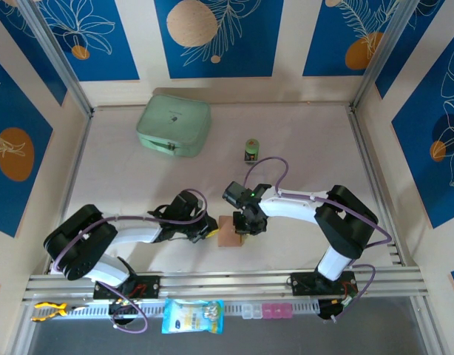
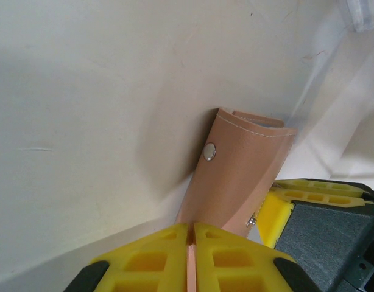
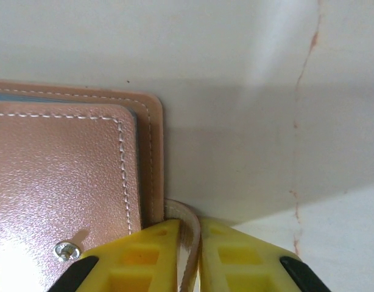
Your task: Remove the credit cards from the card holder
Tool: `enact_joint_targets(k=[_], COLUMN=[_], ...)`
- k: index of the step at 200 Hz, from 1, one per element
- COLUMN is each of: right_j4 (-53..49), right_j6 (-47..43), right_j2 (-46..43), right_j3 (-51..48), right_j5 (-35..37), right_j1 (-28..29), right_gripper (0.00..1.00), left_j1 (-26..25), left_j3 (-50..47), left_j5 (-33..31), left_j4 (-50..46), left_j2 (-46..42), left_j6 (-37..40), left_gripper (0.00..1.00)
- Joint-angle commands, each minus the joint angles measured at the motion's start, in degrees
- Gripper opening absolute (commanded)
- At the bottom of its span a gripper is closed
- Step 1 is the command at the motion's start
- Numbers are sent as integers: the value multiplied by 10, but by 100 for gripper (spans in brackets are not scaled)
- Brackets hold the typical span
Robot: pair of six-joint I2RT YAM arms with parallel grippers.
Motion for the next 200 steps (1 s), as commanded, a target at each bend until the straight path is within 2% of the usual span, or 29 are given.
enact_joint_targets(k=[1, 46, 130, 161, 200], right_j4=[-3, -35, -105, -130, -135], right_j6=[5, -5, -29, -29, -37], right_j2=[2, -22, -97, -102, -94], right_j3=[-6, 2, 29, 62, 104], right_j5=[-6, 21, 51, 65, 64], right_j1=[-2, -5, -21, -9, 6], right_gripper=[13, 6, 2, 2, 2], left_j1=[-2, 3, 19, 23, 29], left_j3=[4, 6, 63, 90, 103], left_j5=[-13, -22, -81, -101, -114], left_j4=[6, -8, -184, -249, -281], left_j2=[-11, -23, -105, -135, -158], left_j6=[7, 22, 108, 139, 159], left_gripper=[10, 15, 22, 23, 24])
